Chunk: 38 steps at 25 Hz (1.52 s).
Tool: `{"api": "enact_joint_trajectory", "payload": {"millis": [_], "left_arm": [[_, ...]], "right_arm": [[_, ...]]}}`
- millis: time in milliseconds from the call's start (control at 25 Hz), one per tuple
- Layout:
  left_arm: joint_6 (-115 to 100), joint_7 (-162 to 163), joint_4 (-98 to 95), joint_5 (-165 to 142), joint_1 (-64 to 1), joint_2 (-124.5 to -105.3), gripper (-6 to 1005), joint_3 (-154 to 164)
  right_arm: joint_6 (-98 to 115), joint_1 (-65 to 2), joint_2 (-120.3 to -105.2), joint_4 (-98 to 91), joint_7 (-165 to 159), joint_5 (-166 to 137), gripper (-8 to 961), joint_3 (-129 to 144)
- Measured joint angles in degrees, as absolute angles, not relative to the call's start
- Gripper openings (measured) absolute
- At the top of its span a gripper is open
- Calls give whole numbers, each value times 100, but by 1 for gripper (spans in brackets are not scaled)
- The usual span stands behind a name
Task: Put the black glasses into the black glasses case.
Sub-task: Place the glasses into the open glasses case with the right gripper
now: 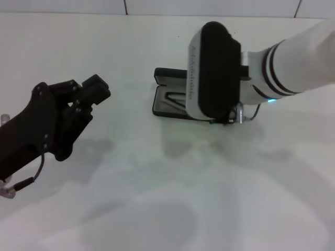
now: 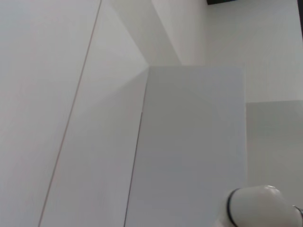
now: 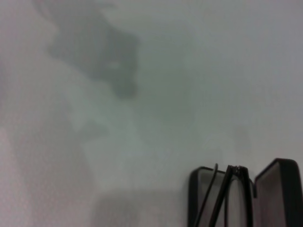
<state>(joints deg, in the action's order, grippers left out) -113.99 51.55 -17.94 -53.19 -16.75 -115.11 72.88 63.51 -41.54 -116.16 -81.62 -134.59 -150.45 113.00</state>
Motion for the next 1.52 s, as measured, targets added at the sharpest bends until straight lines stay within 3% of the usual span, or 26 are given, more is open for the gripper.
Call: {"api": "enact_joint_trajectory", "payload": {"millis": [1520], "left_arm": [[-11275, 5142, -1766, -5308, -1793, -11584, 73, 7198]], "right_arm": [[4857, -4478, -11619, -7128, -14030, -16238, 100, 12211]]}}
